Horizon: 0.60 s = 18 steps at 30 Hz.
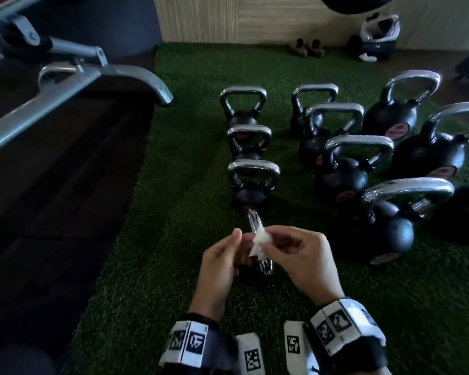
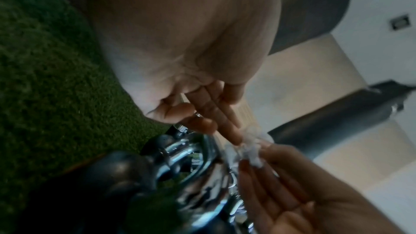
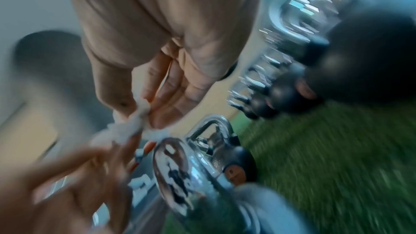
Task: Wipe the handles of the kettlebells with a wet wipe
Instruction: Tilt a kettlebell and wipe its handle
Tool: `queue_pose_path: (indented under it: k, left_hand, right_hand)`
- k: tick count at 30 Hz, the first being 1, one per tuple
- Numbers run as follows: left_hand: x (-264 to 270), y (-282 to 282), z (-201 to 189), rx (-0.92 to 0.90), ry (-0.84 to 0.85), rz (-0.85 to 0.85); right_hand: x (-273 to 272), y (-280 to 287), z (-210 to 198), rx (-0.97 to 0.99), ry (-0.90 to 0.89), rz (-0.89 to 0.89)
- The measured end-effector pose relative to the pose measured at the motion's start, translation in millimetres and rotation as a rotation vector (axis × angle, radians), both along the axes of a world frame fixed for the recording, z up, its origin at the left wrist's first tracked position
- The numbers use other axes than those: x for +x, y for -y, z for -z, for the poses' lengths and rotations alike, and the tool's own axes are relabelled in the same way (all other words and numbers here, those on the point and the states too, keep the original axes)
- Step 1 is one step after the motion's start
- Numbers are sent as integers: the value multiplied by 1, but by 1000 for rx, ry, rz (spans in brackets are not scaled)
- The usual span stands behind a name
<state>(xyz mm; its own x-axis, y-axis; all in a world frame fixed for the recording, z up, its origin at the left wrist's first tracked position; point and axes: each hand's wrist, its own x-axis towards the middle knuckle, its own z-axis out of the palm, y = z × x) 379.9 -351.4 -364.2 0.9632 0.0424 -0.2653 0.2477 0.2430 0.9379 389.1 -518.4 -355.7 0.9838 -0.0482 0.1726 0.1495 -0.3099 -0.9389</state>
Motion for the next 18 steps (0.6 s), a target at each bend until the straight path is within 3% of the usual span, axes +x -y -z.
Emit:
queue_pose_path:
  k: [2, 4, 7, 9, 14, 16, 18]
  left_hand:
    - [3, -4, 10, 167, 24, -39]
    - [7, -11, 33, 475, 17, 1]
    - [12, -11, 76, 752, 16, 387]
    - [14, 2, 98, 891, 105, 494]
    - [21, 33, 109, 963, 270, 145]
    - [24, 33, 112, 1024, 407, 102]
    - [28, 25, 113, 971, 491, 154]
  right_hand:
    - [0, 6, 3, 68, -23, 35]
    - [1, 14, 5, 88, -26, 81]
    - [5, 24, 14, 68, -76, 172]
    - [9, 29, 22, 36, -128, 226]
    - [12, 28, 35, -7, -195, 276]
    - [14, 25, 40, -37, -208, 289]
    - [23, 20, 47, -78, -219, 309]
